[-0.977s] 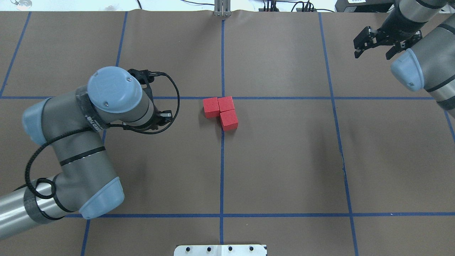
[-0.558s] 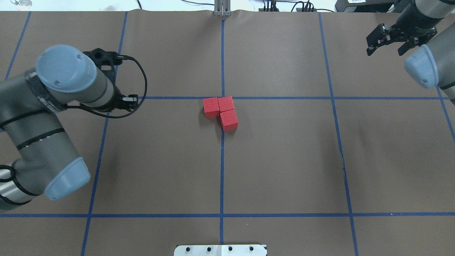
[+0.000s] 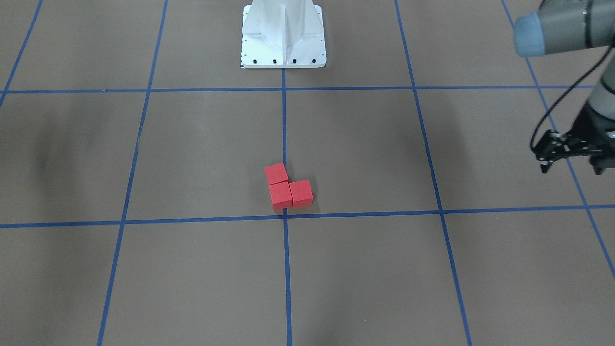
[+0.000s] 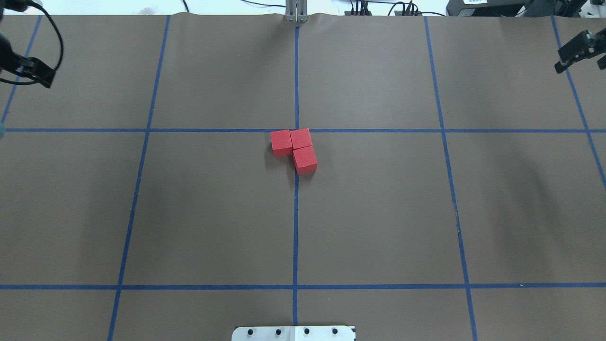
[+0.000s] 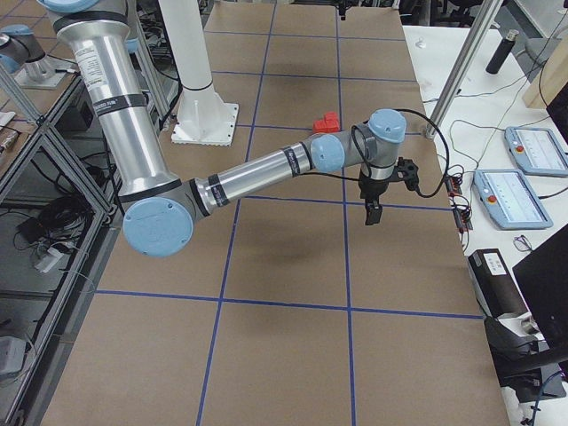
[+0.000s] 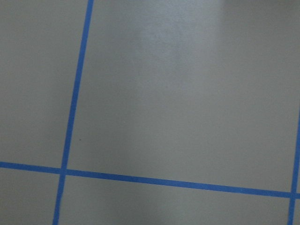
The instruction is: Form red blocks into L shape at center
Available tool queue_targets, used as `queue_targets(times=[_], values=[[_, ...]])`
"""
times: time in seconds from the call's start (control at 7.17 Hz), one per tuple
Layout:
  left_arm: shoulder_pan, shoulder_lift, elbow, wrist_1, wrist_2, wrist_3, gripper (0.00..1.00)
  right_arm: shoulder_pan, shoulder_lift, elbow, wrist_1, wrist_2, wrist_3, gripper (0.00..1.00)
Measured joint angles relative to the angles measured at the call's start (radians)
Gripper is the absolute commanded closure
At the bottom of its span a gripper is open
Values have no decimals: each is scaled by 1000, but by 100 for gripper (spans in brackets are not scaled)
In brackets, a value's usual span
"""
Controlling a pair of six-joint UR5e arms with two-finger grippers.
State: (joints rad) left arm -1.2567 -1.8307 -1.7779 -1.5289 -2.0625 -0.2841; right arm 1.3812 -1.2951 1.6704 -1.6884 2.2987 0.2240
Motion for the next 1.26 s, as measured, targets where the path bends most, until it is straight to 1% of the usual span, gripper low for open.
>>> queue_targets(times=[0.14,0.28,0.42,0.56,0.7,0.84,0.98,1.12,1.26], values=[[-100,42,88,-85,-82,106,0,31,-36,-1,0,10,-56,1],[-197,73,190,-182,-167,174,0,57,-74,0,10,14,-85,1],[-269,97,278,-245,-250,213,0,77,-116,-4,36,15,-103,1],[-305,128,335,-280,-283,230,0,88,-154,-23,72,15,-108,1],[-318,155,363,-298,-281,236,0,93,-182,-49,107,14,-107,1],[-323,170,357,-304,-276,235,0,95,-199,-62,135,15,-106,1],[-326,181,327,-294,-273,232,0,99,-208,-63,150,18,-106,1],[-328,186,283,-249,-271,230,0,106,-213,-61,153,22,-106,1],[-328,189,235,-178,-270,229,0,113,-217,-60,151,25,-106,1]])
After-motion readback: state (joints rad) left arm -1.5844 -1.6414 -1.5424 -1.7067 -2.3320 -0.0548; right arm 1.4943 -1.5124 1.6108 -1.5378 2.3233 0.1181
